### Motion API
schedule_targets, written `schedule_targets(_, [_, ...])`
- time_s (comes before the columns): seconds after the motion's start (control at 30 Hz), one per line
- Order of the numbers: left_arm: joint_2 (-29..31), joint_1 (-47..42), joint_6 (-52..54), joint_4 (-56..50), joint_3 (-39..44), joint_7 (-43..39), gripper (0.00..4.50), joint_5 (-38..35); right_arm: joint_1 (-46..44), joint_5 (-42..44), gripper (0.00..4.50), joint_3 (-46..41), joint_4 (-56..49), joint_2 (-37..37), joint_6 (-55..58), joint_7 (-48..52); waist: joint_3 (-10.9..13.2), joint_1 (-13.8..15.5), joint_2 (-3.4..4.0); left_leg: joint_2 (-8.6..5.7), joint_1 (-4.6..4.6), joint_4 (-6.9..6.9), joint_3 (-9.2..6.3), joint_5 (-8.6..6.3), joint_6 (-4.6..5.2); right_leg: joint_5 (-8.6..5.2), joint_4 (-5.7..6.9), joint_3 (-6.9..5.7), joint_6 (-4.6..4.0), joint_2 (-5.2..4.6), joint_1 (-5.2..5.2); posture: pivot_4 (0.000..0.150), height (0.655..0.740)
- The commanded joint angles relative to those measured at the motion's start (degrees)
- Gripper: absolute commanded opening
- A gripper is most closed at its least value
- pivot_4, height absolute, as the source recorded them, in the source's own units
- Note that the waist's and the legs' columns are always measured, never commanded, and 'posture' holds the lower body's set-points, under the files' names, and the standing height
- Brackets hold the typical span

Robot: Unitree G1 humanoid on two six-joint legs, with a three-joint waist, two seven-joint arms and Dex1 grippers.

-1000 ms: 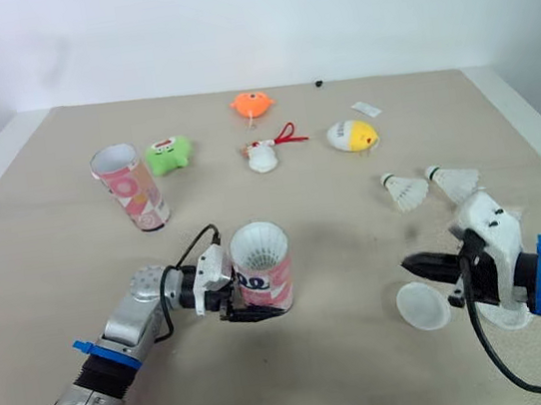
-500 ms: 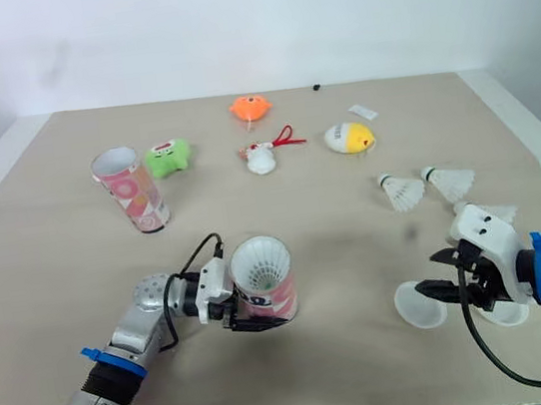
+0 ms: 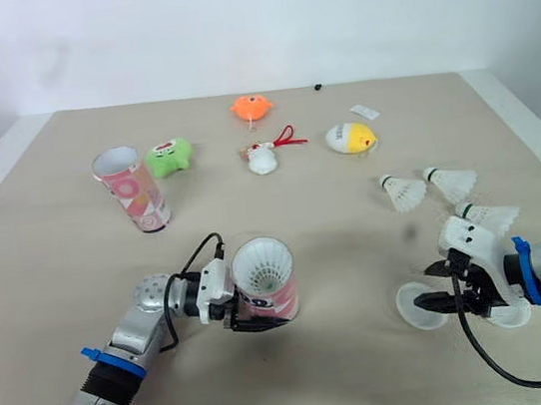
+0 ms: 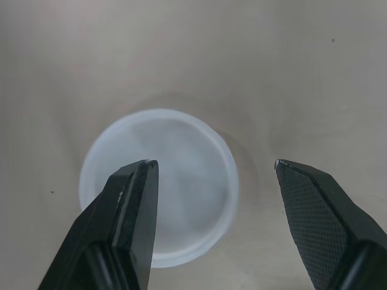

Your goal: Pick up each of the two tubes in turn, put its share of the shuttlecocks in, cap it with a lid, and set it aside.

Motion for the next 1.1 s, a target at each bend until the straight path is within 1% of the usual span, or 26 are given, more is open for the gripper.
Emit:
schedule_targets(0.03, [0.7,0.4,0.8,1.0,-1.4,0.3,3.07,2.4,-1.9,-2.0,3.11,2.0,1.2,-0.8,-1.2,0.0,0.0,0.0,0.00,0.00,0.00,0.00,0.00,0.00,0.00,0.00,0.00,0.00,0.00,0.00,0.00,0.150,0.7323])
schedule_targets(0.07, [0.5,0.1,0.7,1.3,-1.5,0.4,3.07,2.4,-2.3,-2.8,2.81,2.9,1.8,-0.8,-1.8,0.1,0.0,0.0,0.00,0.01,0.00,0.00,-0.01,0.00,0.00,0.00,0.00,-0.01,-0.01,0.01,0.00,0.150,0.7323])
schedule_targets(0.13, [0.2,-0.5,0.4,1.8,-1.5,0.6,3.07,2.6,-2.7,-4.2,2.05,4.7,2.7,-1.2,-3.2,0.9,0.0,0.0,0.00,0.01,0.00,0.00,0.00,0.00,0.00,-0.01,0.00,-0.01,0.00,0.01,0.00,0.150,0.7323])
schedule_targets(0.17, [0.1,-0.7,0.1,2.1,-1.6,0.7,3.07,2.8,-2.8,-4.9,1.85,5.3,3.1,-1.4,-3.9,1.1,0.0,0.0,-0.01,0.01,0.00,0.00,0.00,0.00,0.00,-0.01,0.00,-0.01,0.00,0.01,0.00,0.150,0.7323])
schedule_targets(0.2, [0.0,-1.0,-0.2,2.3,-1.7,0.8,3.07,2.9,-3.0,-5.5,1.52,5.8,3.5,-1.5,-4.5,1.4,0.0,0.1,-0.02,0.01,0.00,0.00,-0.01,0.00,0.00,-0.01,0.00,-0.01,0.00,0.01,0.00,0.150,0.7323])
schedule_targets(0.23, [-0.1,-1.1,-0.4,2.5,-1.7,0.8,3.07,3.0,-3.0,-6.1,0.99,6.3,3.9,-1.8,-5.4,1.8,0.0,0.1,-0.04,0.00,0.00,0.00,-0.02,0.00,0.00,-0.02,0.00,-0.02,0.01,0.01,0.02,0.150,0.7323])
schedule_targets(0.27, [-0.1,-1.2,-0.4,2.7,-1.7,0.8,3.07,3.1,-3.1,-6.6,0.77,6.7,4.2,-2.1,-6.2,2.1,0.0,0.1,-0.06,0.00,0.00,0.00,-0.03,0.00,0.00,-0.02,0.00,-0.02,0.01,0.01,0.02,0.150,0.7323])
schedule_targets(0.3, [-0.1,-1.5,-0.5,3.0,-1.8,0.8,3.07,3.2,-3.3,-7.0,0.34,7.1,4.6,-2.2,-6.9,2.5,-0.1,0.1,-0.10,0.00,0.00,0.00,-0.02,0.00,0.00,-0.02,0.00,-0.02,0.01,0.00,0.03,0.150,0.7323])
schedule_targets(0.33, [-0.1,-1.8,-0.6,3.3,-1.9,0.7,3.07,3.3,-3.5,-7.4,0.02,7.4,5.0,-2.4,-7.6,2.8,-0.1,0.0,-0.17,0.00,0.02,0.00,-0.01,0.00,0.00,-0.01,0.00,-0.01,0.01,0.00,0.05,0.150,0.7323])
schedule_targets(0.47, [-0.2,-2.5,2.2,4.4,-2.1,0.0,3.07,2.6,-8.3,-8.2,0.02,8.5,6.8,-1.5,-8.1,2.3,-0.1,0.0,-0.24,0.01,0.07,0.06,0.04,0.01,-0.01,0.05,0.00,0.00,0.00,-0.03,0.07,0.150,0.7323])
schedule_targets(0.53, [-0.5,-2.6,2.9,4.8,-1.9,-0.1,3.07,2.1,-11.4,-6.9,0.02,8.4,6.8,-0.7,-6.4,2.3,-0.1,0.0,-0.24,0.04,0.16,0.08,0.20,0.02,-0.02,0.12,-0.01,0.07,-0.03,-0.05,0.08,0.150,0.7323])
schedule_targets(0.7, [-0.9,-3.0,2.9,5.8,-2.0,-0.4,3.07,2.4,-18.1,-0.4,0.02,5.8,3.2,-0.1,-2.8,5.7,-0.1,0.0,-0.10,0.06,0.21,0.05,0.42,0.02,-0.01,0.16,0.00,0.20,0.01,-0.07,0.01,0.150,0.7323])
schedule_targets(0.83, [-0.9,-3.8,2.8,7.0,-2.1,-0.9,3.07,2.8,-24.4,7.1,0.02,2.6,-1.6,-1.0,-0.6,9.7,-0.1,0.1,-0.04,0.04,0.15,-0.03,0.39,0.02,-0.01,0.07,-0.01,0.23,0.06,-0.06,-0.02,0.150,0.7323])
schedule_targets(0.93, [-0.8,-4.4,2.5,8.0,-2.1,-1.5,3.07,3.1,-28.8,8.9,0.02,3.1,-2.4,-0.7,0.1,10.3,-0.1,0.1,-0.06,0.04,0.15,-0.03,0.38,0.01,-0.01,0.07,-0.01,0.23,0.06,-0.06,-0.02,0.150,0.7323])
schedule_targets(1.0, [-0.4,-4.6,2.1,8.6,-2.1,-2.1,3.07,3.1,-35.6,10.1,0.02,5.6,-2.6,1.0,1.1,10.5,-0.1,0.1,-0.17,0.05,0.15,-0.02,0.33,0.01,-0.01,0.07,-0.01,0.17,0.03,-0.06,-0.01,0.150,0.7323])
schedule_targets(1.1, [0.4,-4.7,1.7,9.2,-2.5,-3.1,3.07,3.6,-45.8,11.3,0.02,10.5,-3.3,5.0,2.7,11.6,-0.1,-0.7,0.18,0.12,0.17,-0.01,0.46,0.02,-0.01,0.27,-0.03,0.32,-0.05,-0.14,-0.17,0.150,0.7323])
